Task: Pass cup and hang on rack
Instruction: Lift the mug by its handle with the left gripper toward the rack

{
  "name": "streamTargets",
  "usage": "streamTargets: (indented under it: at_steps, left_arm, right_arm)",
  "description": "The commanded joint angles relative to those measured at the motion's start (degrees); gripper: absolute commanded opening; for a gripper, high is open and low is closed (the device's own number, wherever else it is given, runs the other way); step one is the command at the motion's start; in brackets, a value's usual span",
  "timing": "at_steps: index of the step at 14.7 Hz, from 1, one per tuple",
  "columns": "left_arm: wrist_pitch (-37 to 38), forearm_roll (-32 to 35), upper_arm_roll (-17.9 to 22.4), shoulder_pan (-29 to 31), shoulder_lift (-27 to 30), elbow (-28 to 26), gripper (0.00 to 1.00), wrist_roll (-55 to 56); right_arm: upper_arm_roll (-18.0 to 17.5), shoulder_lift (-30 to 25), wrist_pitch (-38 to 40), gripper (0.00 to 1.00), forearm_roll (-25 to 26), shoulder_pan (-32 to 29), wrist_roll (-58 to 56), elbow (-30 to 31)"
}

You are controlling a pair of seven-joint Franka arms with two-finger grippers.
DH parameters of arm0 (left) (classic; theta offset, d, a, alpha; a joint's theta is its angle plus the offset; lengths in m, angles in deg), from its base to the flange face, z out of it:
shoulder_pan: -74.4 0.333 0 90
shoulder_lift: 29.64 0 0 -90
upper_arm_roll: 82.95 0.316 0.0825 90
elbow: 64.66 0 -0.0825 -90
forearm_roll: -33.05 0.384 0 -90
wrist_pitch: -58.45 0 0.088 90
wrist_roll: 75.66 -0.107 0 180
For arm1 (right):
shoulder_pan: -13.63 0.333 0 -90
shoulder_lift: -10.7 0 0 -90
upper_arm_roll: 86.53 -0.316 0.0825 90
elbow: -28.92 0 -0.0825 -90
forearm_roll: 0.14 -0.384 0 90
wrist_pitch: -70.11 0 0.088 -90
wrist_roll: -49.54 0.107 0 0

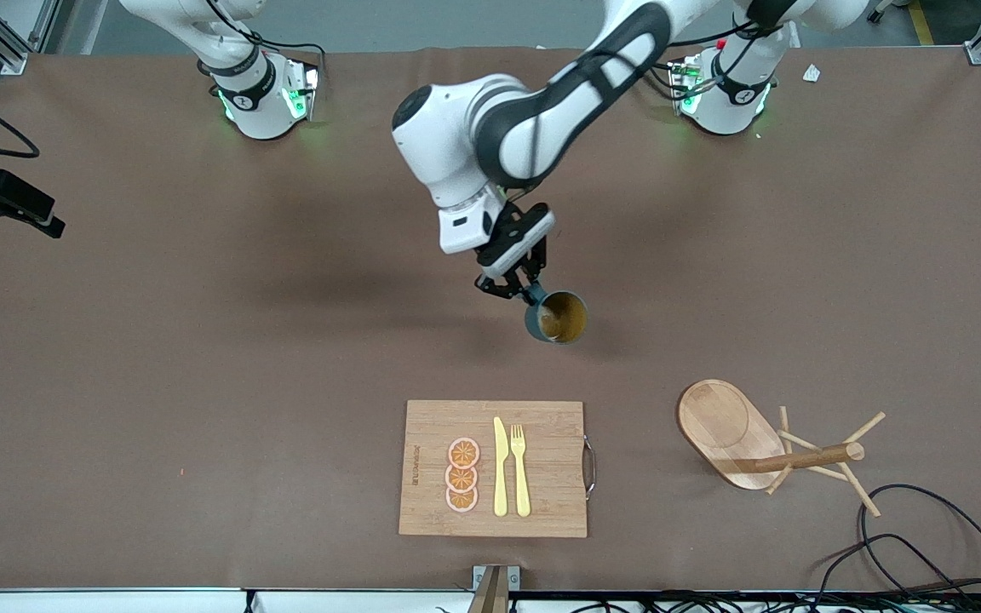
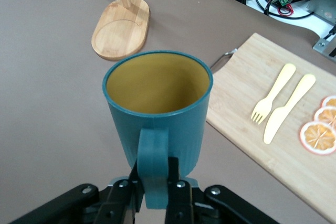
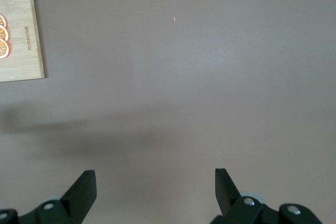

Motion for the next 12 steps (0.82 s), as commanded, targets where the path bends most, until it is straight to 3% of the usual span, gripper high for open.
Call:
streamTargets:
  at_steps: [1,6,12]
  left_arm:
    - [-0.37,-8.16,-0.42,5.53,5.44,0.18,0.01,-6.53]
    - [-5.9,-22.49,-0.42,17.22,10.8,0.98,0.01,-13.05]
    - [-9.34,-40.16,-0.42,30.67,12.48,0.98,0.0,-23.59]
  right_arm:
    - [-0.42,-0.97,0.49,1.0,-0.06,-0.67,-0.71,0.38]
    - [-0.42,-0.97,0.49,1.0,-0.06,-0.67,-0.71,0.38]
    - [-0.33,-0.97,0.58,1.0,-0.06,-0.76,-2.38,0.38]
